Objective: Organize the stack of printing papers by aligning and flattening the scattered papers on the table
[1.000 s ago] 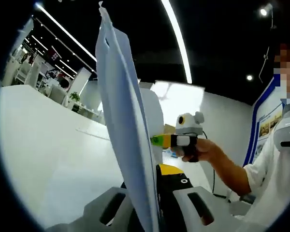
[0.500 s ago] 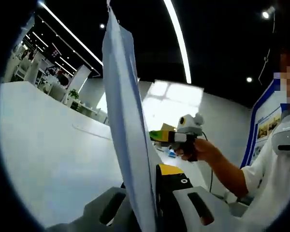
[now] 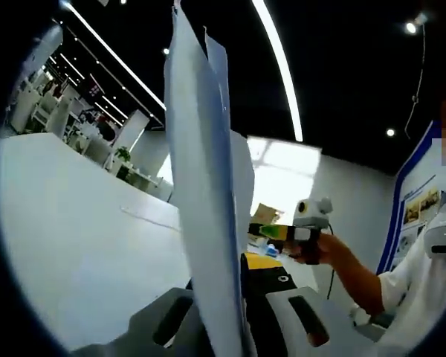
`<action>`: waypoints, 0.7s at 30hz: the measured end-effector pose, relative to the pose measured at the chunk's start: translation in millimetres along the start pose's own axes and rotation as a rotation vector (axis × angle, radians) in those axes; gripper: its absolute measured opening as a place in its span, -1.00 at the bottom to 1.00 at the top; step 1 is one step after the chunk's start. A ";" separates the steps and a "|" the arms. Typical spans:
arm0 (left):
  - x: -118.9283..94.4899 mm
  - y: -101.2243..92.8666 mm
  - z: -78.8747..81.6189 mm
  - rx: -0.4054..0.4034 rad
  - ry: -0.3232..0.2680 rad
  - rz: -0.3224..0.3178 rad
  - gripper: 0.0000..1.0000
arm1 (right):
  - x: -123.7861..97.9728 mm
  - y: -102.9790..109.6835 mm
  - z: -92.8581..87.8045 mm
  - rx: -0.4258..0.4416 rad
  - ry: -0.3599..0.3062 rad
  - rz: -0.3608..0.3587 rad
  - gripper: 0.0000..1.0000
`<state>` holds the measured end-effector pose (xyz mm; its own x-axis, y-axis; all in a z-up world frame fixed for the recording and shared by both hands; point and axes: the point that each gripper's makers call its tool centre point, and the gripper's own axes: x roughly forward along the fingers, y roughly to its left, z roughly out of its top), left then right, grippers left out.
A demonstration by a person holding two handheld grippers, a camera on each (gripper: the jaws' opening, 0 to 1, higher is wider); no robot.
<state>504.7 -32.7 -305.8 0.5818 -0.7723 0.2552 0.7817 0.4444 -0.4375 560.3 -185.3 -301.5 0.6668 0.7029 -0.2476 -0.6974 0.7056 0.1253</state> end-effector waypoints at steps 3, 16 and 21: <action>0.2 -5.4 10.3 0.012 -0.015 0.002 -0.89 | -3.9 0.3 -2.2 -0.008 0.006 0.005 0.05; -16.1 -14.9 67.4 0.005 -0.121 -0.009 -0.88 | -10.4 2.9 -15.8 -0.012 0.037 0.022 0.14; -45.3 -8.7 90.0 -0.036 -0.191 0.038 -0.88 | -5.4 6.0 -33.6 -0.049 0.094 0.028 0.21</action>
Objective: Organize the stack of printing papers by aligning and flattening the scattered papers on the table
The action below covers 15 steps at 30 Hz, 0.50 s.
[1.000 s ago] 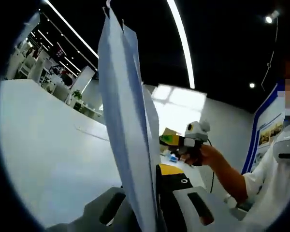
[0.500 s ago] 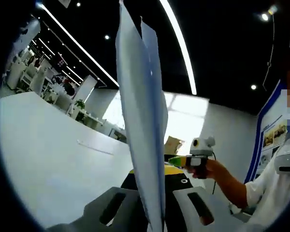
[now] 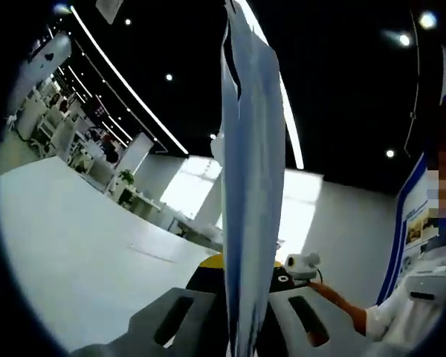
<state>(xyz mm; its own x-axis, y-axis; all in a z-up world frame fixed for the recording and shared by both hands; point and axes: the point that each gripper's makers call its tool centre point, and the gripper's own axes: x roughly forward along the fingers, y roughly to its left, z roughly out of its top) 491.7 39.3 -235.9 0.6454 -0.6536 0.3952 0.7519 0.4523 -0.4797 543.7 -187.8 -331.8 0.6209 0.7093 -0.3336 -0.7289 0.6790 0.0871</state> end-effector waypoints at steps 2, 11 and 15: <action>-9.3 3.2 8.1 -0.027 -0.026 0.019 -0.88 | 4.0 -1.0 -11.4 -0.020 0.030 -0.012 0.24; -50.3 17.9 17.2 -0.039 -0.046 0.110 -0.88 | 20.4 25.0 -49.3 -0.076 0.126 0.060 0.29; -63.4 17.6 14.2 -0.058 -0.035 0.141 -0.88 | 21.4 39.3 -52.0 -0.113 0.141 0.115 0.32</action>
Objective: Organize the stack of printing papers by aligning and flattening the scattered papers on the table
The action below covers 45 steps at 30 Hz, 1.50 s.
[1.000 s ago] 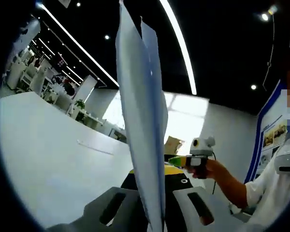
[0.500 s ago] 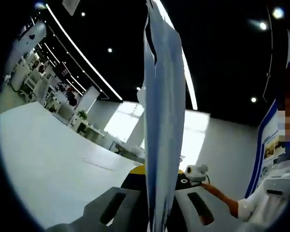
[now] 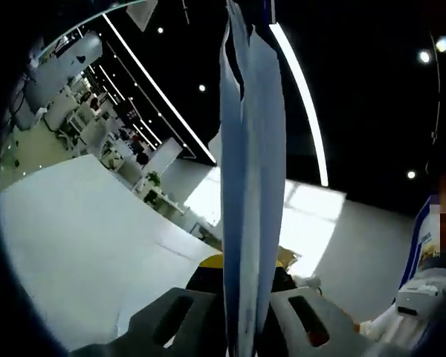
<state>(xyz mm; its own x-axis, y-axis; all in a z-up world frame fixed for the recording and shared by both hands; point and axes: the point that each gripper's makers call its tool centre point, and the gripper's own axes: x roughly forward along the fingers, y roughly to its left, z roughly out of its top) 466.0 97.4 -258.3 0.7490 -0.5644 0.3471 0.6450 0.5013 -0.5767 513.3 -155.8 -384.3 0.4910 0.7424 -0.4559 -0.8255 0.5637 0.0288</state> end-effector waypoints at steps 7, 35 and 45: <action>-18.6 -17.4 -3.5 0.017 0.014 0.007 -0.88 | -23.1 11.5 9.5 -0.068 0.036 0.063 0.33; -38.5 7.7 -49.7 0.058 -0.056 -0.042 -0.88 | -87.2 0.8 27.5 0.039 -0.039 0.044 0.50; -22.5 17.0 -57.5 0.103 0.005 -0.034 -0.88 | -84.2 2.6 34.5 0.020 -0.035 0.052 0.50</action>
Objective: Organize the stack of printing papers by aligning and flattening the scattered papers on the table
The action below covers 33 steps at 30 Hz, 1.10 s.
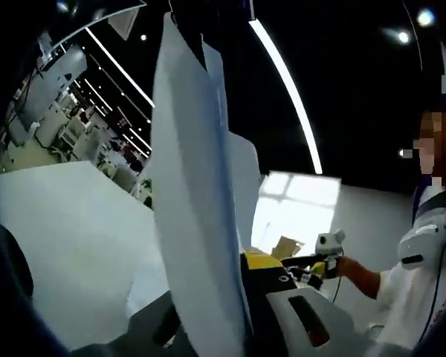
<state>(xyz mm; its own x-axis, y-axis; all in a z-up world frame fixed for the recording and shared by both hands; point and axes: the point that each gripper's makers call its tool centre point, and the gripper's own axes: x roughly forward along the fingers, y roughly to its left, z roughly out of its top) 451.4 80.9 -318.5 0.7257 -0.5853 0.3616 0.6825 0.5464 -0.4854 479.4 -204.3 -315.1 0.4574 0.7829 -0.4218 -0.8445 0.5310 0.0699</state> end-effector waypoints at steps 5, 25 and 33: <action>-0.4 0.9 -1.0 0.013 0.005 0.011 -0.88 | 1.8 -0.6 5.3 -0.022 0.016 -0.001 0.50; -1.2 7.8 -1.7 0.007 0.010 0.030 -0.87 | 35.0 4.0 7.5 -0.084 0.104 0.034 0.53; -2.2 11.0 -1.2 0.011 0.011 0.039 -0.87 | 44.6 4.5 0.3 -0.085 0.136 0.043 0.53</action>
<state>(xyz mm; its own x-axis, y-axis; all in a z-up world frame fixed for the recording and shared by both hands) 457.2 87.5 -325.6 0.7506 -0.5703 0.3339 0.6550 0.5749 -0.4904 496.1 -166.9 -333.3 0.3829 0.7502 -0.5391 -0.8859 0.4637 0.0161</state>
